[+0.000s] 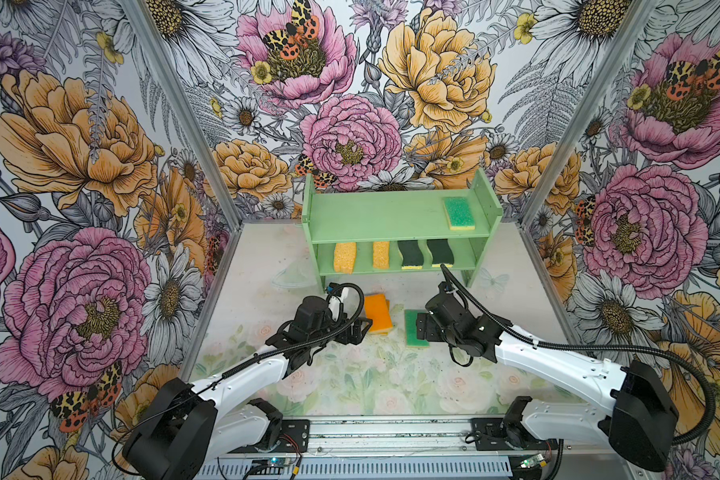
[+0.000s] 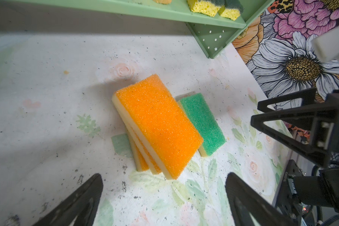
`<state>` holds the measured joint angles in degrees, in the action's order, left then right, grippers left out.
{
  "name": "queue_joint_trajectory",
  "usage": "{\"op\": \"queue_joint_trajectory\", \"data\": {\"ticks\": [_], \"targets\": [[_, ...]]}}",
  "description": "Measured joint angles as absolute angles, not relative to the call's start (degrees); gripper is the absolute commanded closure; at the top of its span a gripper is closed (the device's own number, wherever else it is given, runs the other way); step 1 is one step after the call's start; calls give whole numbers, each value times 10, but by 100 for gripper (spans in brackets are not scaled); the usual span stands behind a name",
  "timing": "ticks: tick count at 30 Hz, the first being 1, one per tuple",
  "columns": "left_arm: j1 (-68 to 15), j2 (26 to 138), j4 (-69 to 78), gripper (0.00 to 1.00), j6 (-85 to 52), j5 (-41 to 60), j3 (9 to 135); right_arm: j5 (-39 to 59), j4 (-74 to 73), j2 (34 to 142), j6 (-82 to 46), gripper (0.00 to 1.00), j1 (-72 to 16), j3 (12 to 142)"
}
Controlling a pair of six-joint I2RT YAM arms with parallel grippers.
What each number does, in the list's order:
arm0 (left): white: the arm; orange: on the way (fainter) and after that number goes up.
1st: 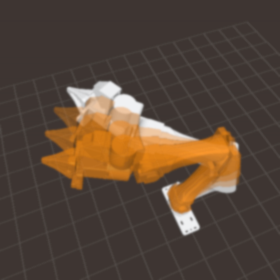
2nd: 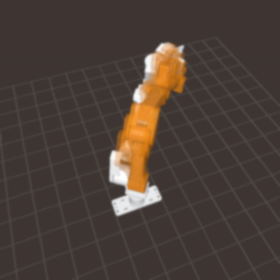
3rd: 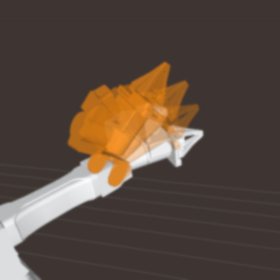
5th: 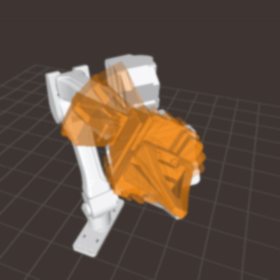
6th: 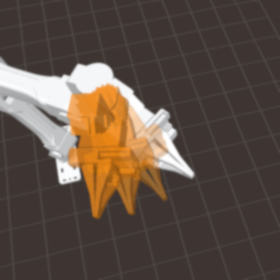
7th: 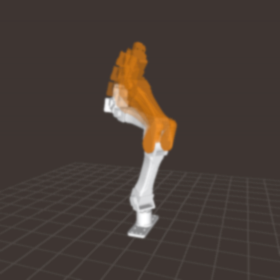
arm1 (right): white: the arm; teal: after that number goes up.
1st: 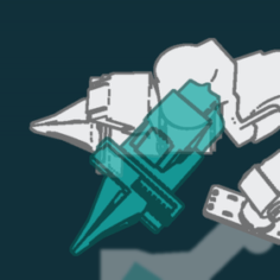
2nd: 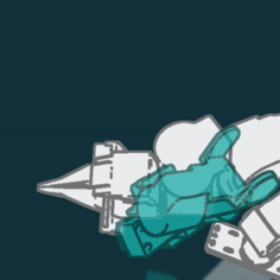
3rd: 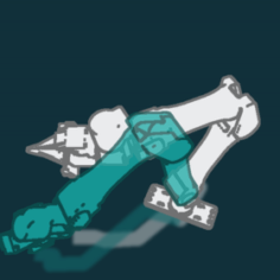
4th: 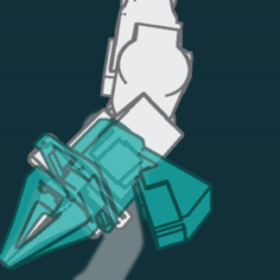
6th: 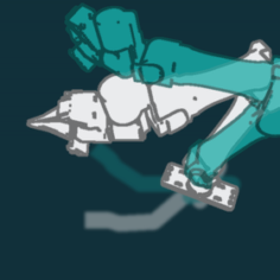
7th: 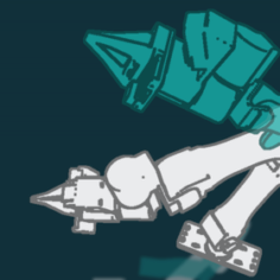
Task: Place and organize the cleaning sponges onto the shelf
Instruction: 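Withdraw the right gripper and lower it onto the remaining green sponge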
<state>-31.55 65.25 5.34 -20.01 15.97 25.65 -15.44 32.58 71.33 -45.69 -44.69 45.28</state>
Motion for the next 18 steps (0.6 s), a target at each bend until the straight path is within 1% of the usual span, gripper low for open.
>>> {"op": "queue_joint_trajectory", "data": {"ticks": [11, 18], "targets": [[-301, 633, 73, 1, -209, 161, 246, -152, 288, 795, -472, 5, -468, 453], [-298, 638, 81, 1, -211, 163, 245, -150, 271, 835, -472, 1, -469, 453]]}}
